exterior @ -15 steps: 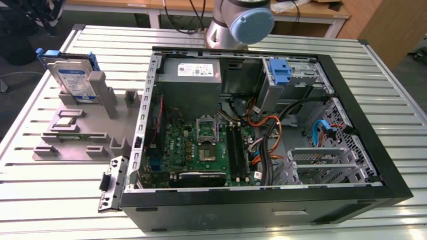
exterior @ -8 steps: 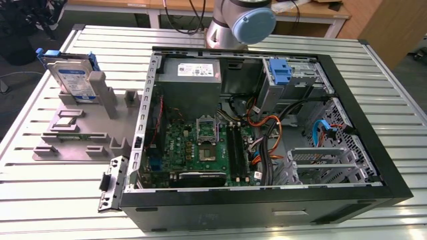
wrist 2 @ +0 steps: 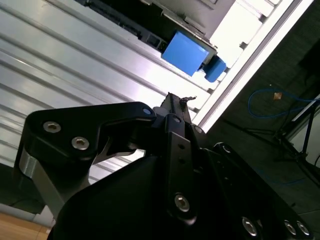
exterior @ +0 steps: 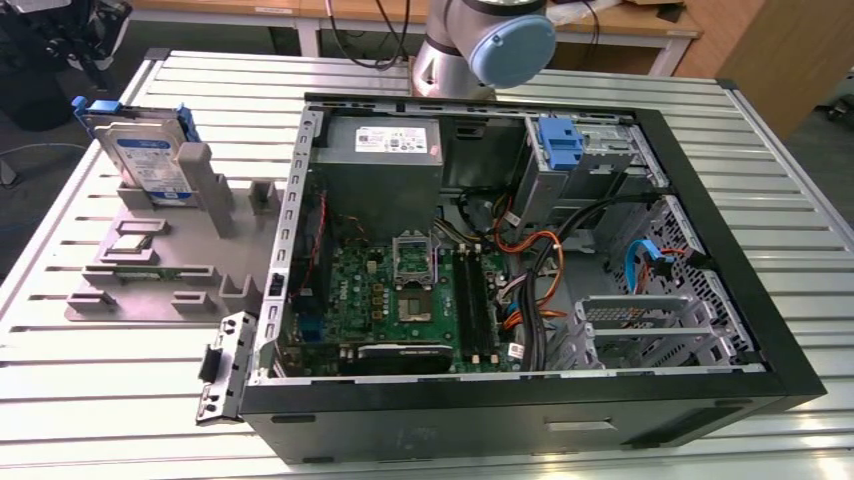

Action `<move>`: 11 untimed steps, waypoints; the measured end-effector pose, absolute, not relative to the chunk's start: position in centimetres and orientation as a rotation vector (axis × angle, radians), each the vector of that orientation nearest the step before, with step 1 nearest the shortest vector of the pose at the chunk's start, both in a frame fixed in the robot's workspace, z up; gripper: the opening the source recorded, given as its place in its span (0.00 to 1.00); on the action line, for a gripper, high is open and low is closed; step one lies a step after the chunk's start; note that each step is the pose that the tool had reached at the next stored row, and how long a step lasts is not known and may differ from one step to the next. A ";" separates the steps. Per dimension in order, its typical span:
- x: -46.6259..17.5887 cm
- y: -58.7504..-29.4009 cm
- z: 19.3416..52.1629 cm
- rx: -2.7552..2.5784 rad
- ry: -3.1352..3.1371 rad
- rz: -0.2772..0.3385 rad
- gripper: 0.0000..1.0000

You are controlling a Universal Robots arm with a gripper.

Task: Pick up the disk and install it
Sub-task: 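Reach for the disk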

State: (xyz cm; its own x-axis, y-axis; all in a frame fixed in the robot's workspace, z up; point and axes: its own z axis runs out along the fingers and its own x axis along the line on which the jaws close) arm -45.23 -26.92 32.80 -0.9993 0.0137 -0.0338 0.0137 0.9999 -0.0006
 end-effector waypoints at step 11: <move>-44.1 -27.5 33.6 0.021 3.121 -0.002 0.10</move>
